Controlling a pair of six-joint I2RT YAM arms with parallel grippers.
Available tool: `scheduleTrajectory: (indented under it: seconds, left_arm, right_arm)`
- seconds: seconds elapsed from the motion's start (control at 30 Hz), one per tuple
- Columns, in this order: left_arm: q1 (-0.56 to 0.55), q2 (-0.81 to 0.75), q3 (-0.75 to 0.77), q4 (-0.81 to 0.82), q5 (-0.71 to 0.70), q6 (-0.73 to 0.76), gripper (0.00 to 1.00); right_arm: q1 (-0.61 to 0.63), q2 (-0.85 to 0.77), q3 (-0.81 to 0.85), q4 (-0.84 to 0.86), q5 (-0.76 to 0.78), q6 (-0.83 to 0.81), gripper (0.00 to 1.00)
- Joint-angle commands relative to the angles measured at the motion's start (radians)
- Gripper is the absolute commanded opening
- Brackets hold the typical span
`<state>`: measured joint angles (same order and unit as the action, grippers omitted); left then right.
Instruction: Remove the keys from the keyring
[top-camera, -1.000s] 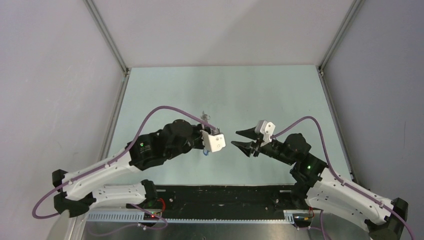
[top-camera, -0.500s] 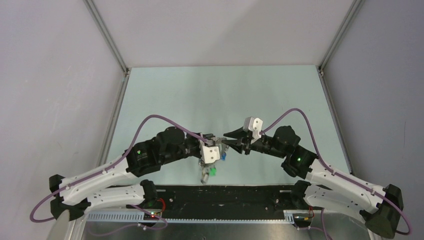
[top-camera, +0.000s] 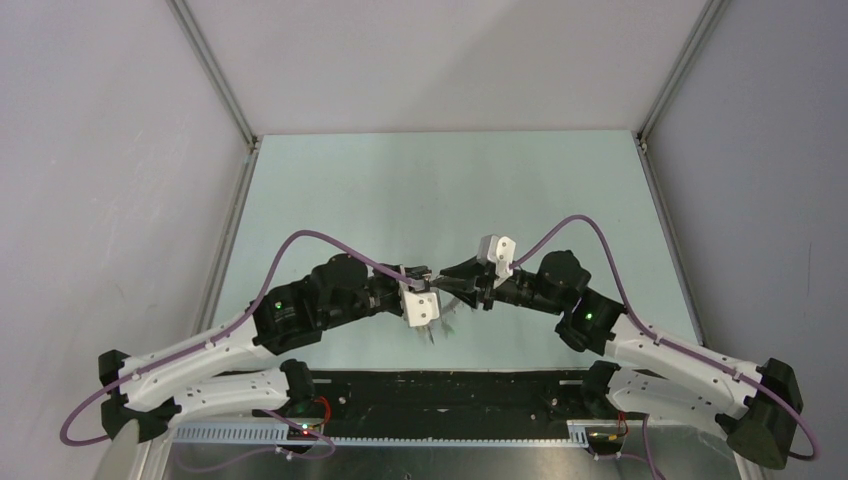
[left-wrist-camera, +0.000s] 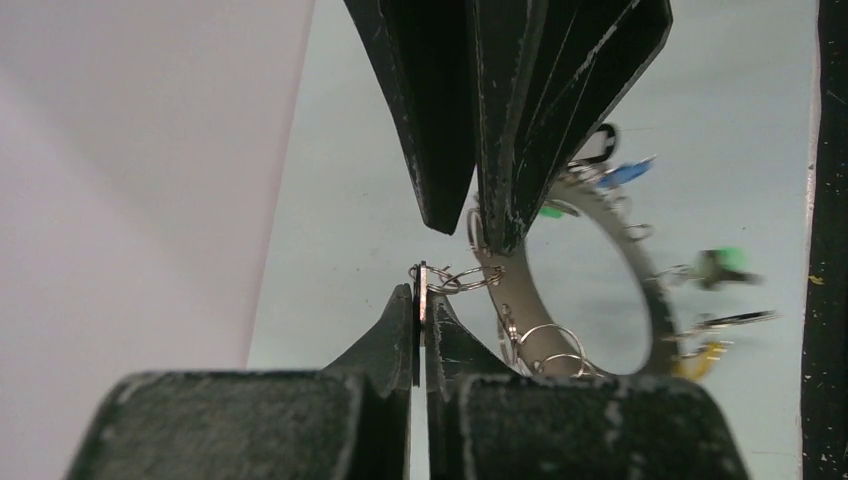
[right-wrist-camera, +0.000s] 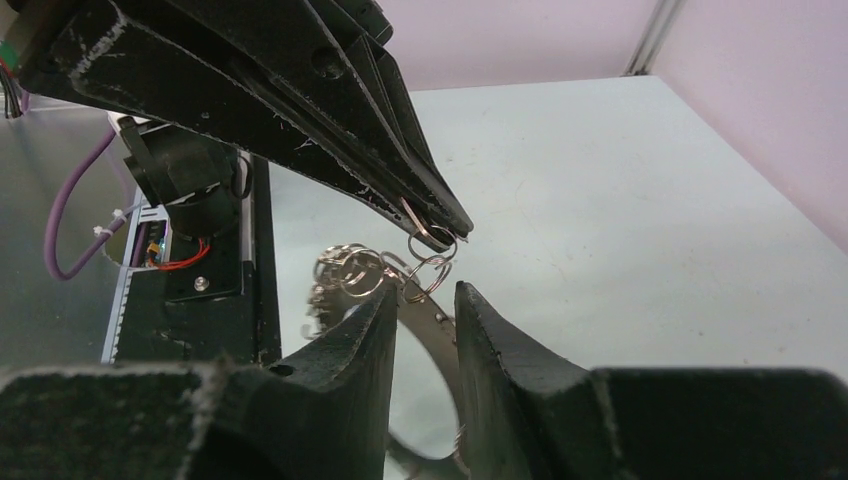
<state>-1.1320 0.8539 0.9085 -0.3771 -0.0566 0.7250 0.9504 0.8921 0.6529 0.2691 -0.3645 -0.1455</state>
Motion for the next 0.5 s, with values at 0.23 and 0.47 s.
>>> scheduleTrajectory:
  seconds: [0.23,0.47]
  left_arm:
    - [-0.002,-0.034,0.003,0.092,-0.011,0.000,0.00]
    - [-0.001,-0.036,0.002,0.093,-0.014,-0.002,0.00]
  right_arm:
    - [0.020,0.036,0.048,0.071,-0.001,0.027,0.33]
    - [0.030,0.051,0.048,0.086,0.008,0.037,0.35]
